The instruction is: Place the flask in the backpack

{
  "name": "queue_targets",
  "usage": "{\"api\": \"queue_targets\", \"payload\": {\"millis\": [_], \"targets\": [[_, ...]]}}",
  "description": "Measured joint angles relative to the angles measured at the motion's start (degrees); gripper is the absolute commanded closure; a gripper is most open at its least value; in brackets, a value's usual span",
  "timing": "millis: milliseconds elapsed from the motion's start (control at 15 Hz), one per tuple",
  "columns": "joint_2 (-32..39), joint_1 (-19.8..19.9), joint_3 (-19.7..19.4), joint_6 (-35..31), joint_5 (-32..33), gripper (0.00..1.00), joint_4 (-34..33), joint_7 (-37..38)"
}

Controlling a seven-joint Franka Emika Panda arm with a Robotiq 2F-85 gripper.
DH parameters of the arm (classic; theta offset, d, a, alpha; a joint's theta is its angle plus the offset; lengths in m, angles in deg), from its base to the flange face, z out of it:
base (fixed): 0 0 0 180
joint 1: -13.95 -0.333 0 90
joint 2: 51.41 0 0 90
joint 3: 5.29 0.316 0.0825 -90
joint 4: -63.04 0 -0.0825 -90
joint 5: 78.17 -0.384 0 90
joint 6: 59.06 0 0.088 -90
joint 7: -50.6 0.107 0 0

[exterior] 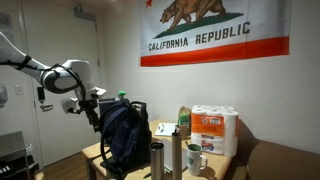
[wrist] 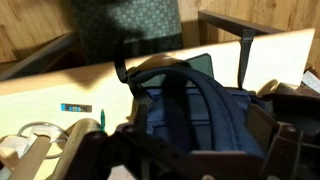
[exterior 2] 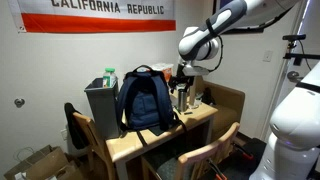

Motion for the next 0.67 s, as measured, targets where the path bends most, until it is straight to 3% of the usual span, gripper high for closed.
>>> {"api": "queue_targets", "payload": {"millis": [400, 667], "targets": [[1.04, 0.90, -0.14, -0.67, 1.55, 0.00, -0.34, 0.04], [6.22, 3.49, -0.97, -4.76, 5.33, 0.00, -3.28, 0.10]]}}
